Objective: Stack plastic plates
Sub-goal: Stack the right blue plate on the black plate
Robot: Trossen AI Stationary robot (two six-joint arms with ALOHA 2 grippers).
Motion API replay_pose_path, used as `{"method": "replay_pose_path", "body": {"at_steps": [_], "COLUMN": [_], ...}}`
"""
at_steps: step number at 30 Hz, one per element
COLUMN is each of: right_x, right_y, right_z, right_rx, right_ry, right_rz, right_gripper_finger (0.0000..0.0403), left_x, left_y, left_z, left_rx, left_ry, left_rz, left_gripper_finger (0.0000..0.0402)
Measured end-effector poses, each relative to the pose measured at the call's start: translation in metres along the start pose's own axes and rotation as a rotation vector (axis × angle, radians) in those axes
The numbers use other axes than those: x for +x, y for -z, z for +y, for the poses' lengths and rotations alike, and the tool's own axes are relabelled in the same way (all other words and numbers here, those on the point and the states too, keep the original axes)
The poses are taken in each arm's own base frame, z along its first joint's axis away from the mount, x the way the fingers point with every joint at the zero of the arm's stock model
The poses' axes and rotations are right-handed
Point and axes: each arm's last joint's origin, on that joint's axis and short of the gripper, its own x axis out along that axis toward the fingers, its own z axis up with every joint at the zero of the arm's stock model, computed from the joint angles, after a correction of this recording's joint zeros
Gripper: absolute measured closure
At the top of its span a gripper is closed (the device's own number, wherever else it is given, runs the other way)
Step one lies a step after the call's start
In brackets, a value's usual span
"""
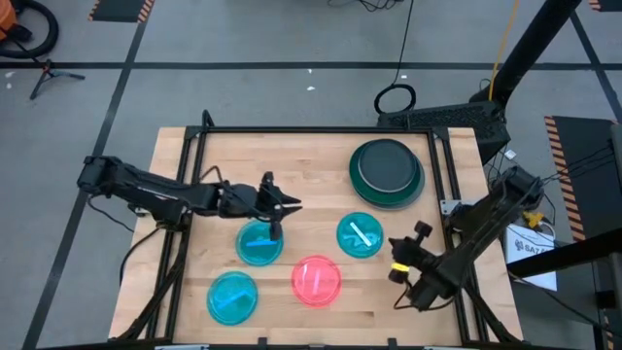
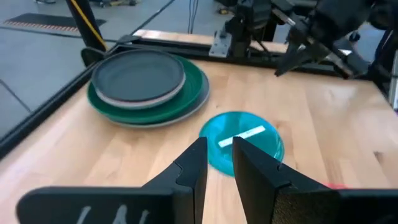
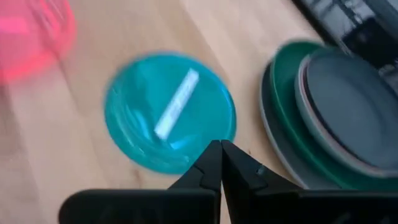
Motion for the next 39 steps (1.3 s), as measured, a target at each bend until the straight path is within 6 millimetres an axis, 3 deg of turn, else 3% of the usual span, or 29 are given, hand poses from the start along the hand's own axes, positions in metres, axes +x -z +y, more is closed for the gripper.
{"method": "replay_pose_path", "body": {"at_steps": [7,13,22,33,39], "right_x": [0.003,0.026,0.065,0.076,0.078], "right_y": [-0.009,-0.005,-0.004,-0.009,-0.012], "right_z": [-0.025,-0.041,-0.059,-0.078,-0.083], "right_rx": [0.048,0.097,0.196,0.277,0.362], "right_ry": [-0.071,-0.154,-0.426,-0.393,-0.295], "right_rz": [-0.116,-0.180,-0.204,-0.175,-0.218], "right_gripper_finger": [0.0403,0.0403,0.0403,0.0403,0.0403], "left_x": [0.031,0.044,0.054,0.074,0.098], "left_y": [0.017,0.027,0.030,0.043,0.040], "left_z": [-0.008,-0.011,-0.013,-0.017,-0.029], "left_rx": [-0.033,-0.094,-0.146,-0.230,-0.207], "left_ry": [0.008,0.006,0.015,0.024,0.032], "left_rz": [-0.008,0.004,-0.043,-0.072,-0.055], "left_gripper_finger": [0.0321,0.0321,0.0321,0.0321,0.0321]}}
